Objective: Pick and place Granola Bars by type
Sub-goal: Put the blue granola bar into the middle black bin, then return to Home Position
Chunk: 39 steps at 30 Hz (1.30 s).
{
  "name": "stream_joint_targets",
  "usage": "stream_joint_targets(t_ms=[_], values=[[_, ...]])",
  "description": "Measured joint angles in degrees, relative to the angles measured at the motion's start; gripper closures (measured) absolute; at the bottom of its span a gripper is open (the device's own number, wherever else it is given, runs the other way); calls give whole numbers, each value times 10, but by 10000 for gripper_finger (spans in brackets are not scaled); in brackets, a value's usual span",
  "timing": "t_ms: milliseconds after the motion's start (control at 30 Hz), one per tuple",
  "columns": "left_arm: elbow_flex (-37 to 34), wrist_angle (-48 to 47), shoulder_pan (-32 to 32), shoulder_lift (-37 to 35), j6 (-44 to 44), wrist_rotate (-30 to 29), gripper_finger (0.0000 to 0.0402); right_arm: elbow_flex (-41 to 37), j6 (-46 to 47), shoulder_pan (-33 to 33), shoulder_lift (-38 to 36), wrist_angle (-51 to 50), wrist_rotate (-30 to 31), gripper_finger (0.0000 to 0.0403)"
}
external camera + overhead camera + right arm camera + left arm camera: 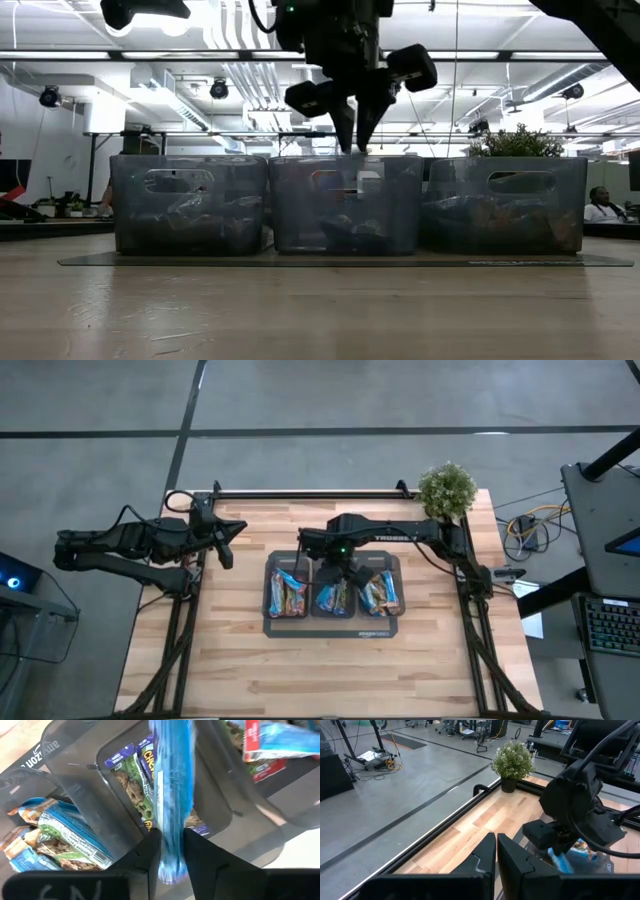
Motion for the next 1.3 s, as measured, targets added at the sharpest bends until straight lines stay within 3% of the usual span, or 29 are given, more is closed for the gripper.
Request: stream_joint_targets(t_ms=[300,500,700,933,1100,1300], values=[[0,0,0,0,0,0,401,-30,4,0,0,0,0,275],[0,0,0,0,-1,0,401,-30,14,0,0,1,0,266],[0,0,0,0,-1,0,401,-30,27,0,0,1,1,302],[0,0,0,0,-1,0,401,-30,31,0,0,1,1,383],[0,0,0,0,-1,0,401,-30,59,-1,0,3,-6,393],[0,0,0,0,-1,0,401,-30,123,-9,0,8,-57,394]])
